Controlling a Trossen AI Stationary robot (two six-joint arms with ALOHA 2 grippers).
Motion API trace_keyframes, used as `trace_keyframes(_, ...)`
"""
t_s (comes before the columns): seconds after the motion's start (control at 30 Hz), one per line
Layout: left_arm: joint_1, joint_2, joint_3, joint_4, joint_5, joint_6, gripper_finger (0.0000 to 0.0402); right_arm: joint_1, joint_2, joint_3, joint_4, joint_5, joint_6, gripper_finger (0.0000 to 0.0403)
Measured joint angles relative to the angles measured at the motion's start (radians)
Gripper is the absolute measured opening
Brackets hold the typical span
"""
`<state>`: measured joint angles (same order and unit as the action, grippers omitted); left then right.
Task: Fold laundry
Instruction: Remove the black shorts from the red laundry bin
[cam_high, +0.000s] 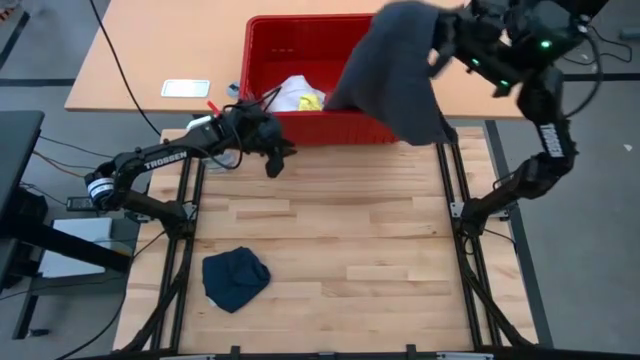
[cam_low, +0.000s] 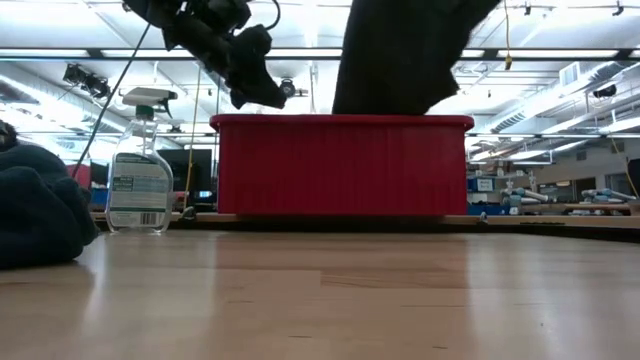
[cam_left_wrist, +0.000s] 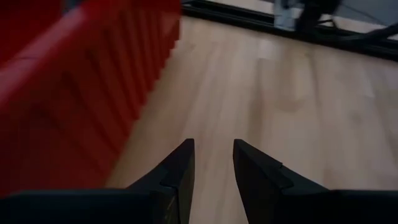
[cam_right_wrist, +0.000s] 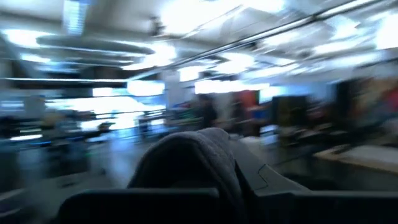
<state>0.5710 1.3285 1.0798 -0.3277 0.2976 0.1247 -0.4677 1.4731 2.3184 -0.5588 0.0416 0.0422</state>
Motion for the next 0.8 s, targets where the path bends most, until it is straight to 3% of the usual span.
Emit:
trace_keyframes(0.13, -0.037, -0.031, -0.001, -0.007, 0.007, -0.031, 0.0114, 0.031, -0.042, 0.0, -0.091, -0.152, 0.08, 0.0013)
trace_keyframes(0.33, -0.129, -0.152, -0.001, 0.036, -0.109, -0.15, 0.0114, 0.077, -0.119, 0.001, -0.267, -0.197, 0.142, 0.0013)
trace_keyframes(0.5, -0.262, -0.243, -0.001, 0.073, -0.14, -0.162, 0.0114, 0.126, -0.146, 0.001, -0.478, -0.311, 0.214, 0.0013)
trace_keyframes(0.67, -0.427, -0.279, 0.0, 0.062, -0.139, -0.113, 0.0114, 0.265, -0.147, 0.0, -0.634, -0.395, 0.215, 0.0013)
trace_keyframes(0.8, -0.555, -0.275, 0.0, 0.074, -0.143, -0.125, 0.0114, 0.393, -0.148, 0.0, -0.626, -0.52, 0.155, 0.0013)
